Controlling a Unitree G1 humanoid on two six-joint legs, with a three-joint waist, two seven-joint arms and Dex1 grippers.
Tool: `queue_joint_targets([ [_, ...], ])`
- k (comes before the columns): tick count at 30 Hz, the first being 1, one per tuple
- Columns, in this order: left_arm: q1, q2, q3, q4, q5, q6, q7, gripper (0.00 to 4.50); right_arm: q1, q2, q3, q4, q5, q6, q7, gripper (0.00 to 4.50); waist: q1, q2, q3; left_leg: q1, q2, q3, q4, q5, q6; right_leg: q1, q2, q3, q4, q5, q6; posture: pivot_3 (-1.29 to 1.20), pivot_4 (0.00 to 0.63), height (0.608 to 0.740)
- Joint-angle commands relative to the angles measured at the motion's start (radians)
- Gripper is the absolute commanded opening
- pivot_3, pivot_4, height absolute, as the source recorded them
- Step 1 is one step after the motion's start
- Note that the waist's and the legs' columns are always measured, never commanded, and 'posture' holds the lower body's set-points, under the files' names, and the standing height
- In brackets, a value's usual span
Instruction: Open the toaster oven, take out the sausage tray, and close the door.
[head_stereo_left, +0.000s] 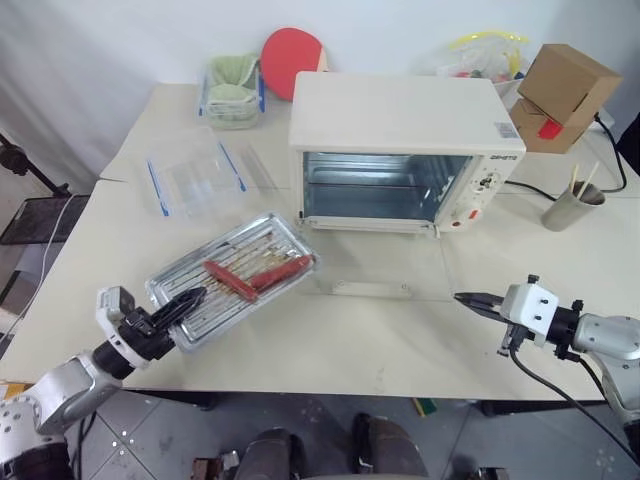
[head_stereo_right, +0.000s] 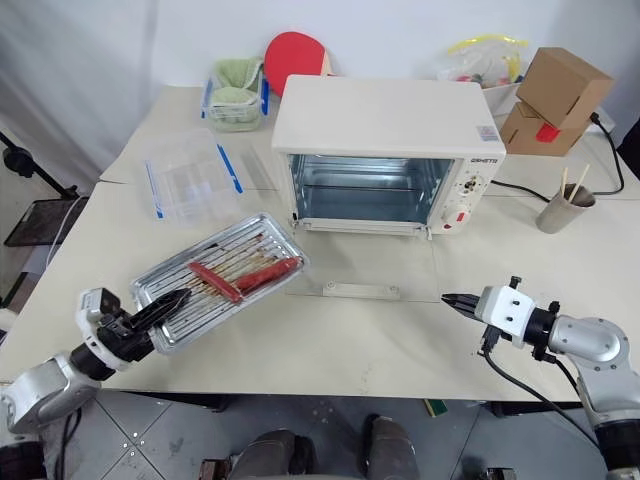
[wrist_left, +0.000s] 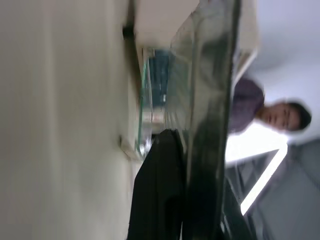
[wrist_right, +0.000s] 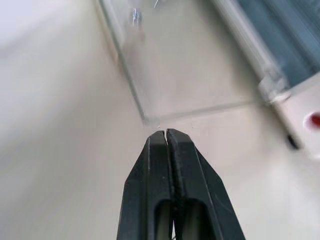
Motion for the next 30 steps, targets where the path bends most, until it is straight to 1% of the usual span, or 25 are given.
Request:
queue_joint_targets([
  [1,0.077,-0.109,0.119,-0.108,-0.015,-0.087,0.028,0.00,-0.076,0.048,0.036,0.105,0.026,0.025,0.086,0.06,-0.001,0.000,0.000,0.001,-0.001,0.000,0.000,0.000,0.000,0.000,-0.003,-0.001,0.000,0.000,-0.001,0.00,0.150,0.740],
  [4,0.094,-0.197,0.157,-0.177,-0.015,-0.143,0.062,0.00,-0.125,0.097,0.037,0.134,0.056,0.063,0.111,0.06,0.000,0.000,0.000,0.001,-0.002,0.000,0.000,0.000,-0.001,-0.001,-0.004,-0.002,0.001,-0.001,-0.001,0.00,0.150,0.740],
  [8,0.127,-0.284,0.166,-0.256,-0.015,-0.194,0.089,0.00,-0.163,0.146,0.014,0.103,0.134,0.113,0.166,0.06,0.002,0.000,0.000,0.000,-0.003,0.000,0.000,-0.001,-0.001,-0.001,-0.006,-0.003,0.001,-0.001,-0.001,0.00,0.150,0.740],
  [12,0.161,-0.316,0.149,-0.295,-0.015,-0.213,0.078,0.00,-0.165,0.159,-0.038,0.027,0.233,0.208,0.178,0.06,0.003,0.000,0.000,0.000,-0.004,0.000,-0.001,-0.001,0.000,-0.001,-0.007,-0.003,0.001,-0.001,-0.001,0.00,0.150,0.740],
  [16,0.180,-0.289,0.140,-0.284,-0.015,-0.203,0.054,0.00,-0.161,0.171,-0.110,-0.081,0.327,0.297,0.143,0.06,0.003,0.001,0.000,0.000,-0.004,0.000,-0.001,-0.002,-0.001,-0.002,-0.007,-0.003,0.001,-0.001,-0.001,0.00,0.150,0.740],
  [19,0.177,-0.272,0.143,-0.275,-0.015,-0.203,0.049,0.00,-0.184,0.194,-0.171,-0.140,0.401,0.331,0.117,0.06,0.003,0.001,0.000,0.000,-0.003,0.000,-0.001,-0.005,-0.005,-0.002,-0.007,-0.003,0.001,-0.001,-0.001,0.00,0.150,0.740],
  [23,0.194,-0.233,0.122,-0.276,-0.015,-0.169,0.025,0.00,-0.240,0.182,-0.220,-0.219,0.469,0.456,0.040,0.06,0.002,0.001,0.000,-0.001,-0.003,0.000,-0.001,-0.006,-0.004,-0.003,-0.008,-0.003,0.000,-0.001,-0.001,0.00,0.150,0.740],
  [25,0.189,-0.211,0.102,-0.267,-0.015,-0.156,0.024,0.00,-0.250,0.169,-0.235,-0.265,0.533,0.545,0.037,0.06,0.004,0.001,0.000,-0.001,-0.003,0.000,-0.001,-0.006,-0.004,-0.003,-0.008,-0.003,0.000,-0.001,-0.001,0.00,0.150,0.740],
  [27,0.184,-0.180,0.074,-0.255,-0.015,-0.139,0.021,0.00,-0.242,0.170,-0.252,-0.297,0.549,0.578,0.022,0.06,0.007,0.001,0.000,-0.002,-0.003,-0.001,-0.001,-0.006,-0.004,-0.003,-0.008,-0.003,0.000,-0.001,-0.002,0.00,0.150,0.740],
  [30,0.169,-0.119,0.016,-0.224,-0.015,-0.103,0.010,0.00,-0.170,0.156,-0.271,-0.364,0.561,0.626,0.029,0.06,0.009,0.001,0.000,-0.002,-0.004,-0.001,-0.001,-0.007,-0.003,-0.003,-0.008,-0.003,0.000,-0.001,-0.002,0.00,0.150,0.740],
])
